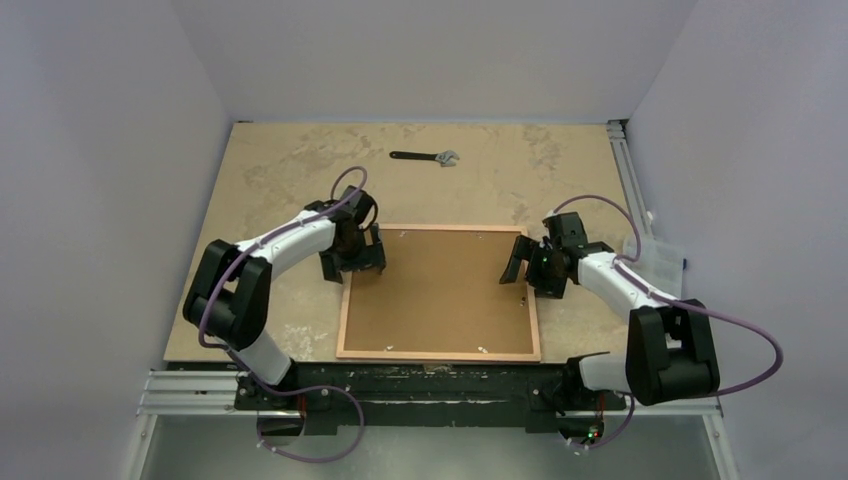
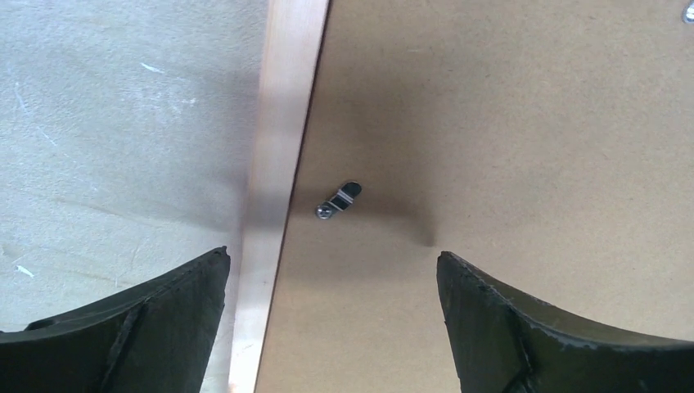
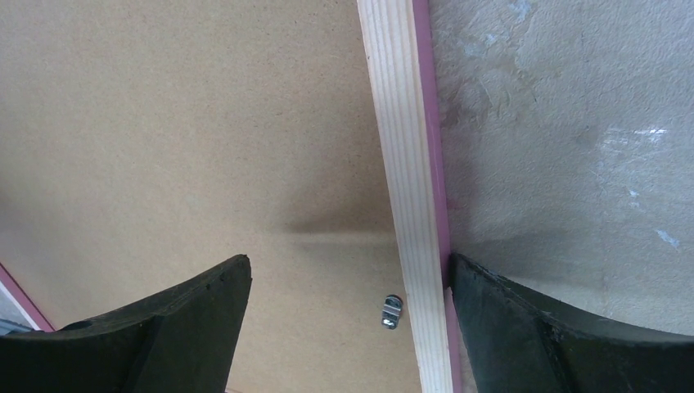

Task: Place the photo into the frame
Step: Install the photo frame at the center of the board.

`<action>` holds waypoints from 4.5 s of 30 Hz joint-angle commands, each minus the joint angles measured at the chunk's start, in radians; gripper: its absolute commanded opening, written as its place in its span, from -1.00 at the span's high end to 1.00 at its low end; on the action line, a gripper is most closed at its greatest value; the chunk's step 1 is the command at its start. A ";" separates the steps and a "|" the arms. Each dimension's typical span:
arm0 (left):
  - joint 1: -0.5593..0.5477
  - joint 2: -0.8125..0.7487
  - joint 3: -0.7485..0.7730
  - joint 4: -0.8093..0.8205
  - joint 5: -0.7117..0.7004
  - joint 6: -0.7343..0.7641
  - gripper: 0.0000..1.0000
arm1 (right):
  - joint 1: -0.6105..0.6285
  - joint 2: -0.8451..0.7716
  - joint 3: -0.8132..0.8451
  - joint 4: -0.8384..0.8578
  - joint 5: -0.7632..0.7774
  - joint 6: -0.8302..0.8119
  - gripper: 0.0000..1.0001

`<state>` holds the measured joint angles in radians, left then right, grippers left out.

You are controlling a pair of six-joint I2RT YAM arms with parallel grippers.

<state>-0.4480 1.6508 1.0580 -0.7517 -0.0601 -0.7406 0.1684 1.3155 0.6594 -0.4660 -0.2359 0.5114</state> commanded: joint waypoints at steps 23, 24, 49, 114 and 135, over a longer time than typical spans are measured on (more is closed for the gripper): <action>0.127 0.020 -0.071 0.167 0.078 0.090 -0.17 | 0.016 0.072 -0.021 -0.028 -0.050 0.009 -0.79; 0.128 0.025 -0.068 0.170 0.082 0.088 -0.16 | 0.015 0.075 -0.020 -0.028 -0.051 0.009 -0.78; 0.129 0.027 -0.068 0.214 0.156 0.046 0.95 | 0.016 0.102 -0.024 -0.015 -0.066 -0.009 -0.74; 0.213 -0.335 -0.208 0.150 0.243 -0.042 -0.40 | 0.115 0.205 0.055 0.004 -0.068 0.008 -0.69; 0.221 -0.656 -0.249 -0.053 0.031 -0.034 -0.40 | 0.298 0.226 0.215 -0.161 0.325 0.009 -0.72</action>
<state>-0.2348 1.0752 0.8074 -0.8124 -0.0341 -0.7658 0.4328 1.5623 0.8989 -0.5755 -0.0319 0.5175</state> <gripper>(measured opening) 0.703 0.863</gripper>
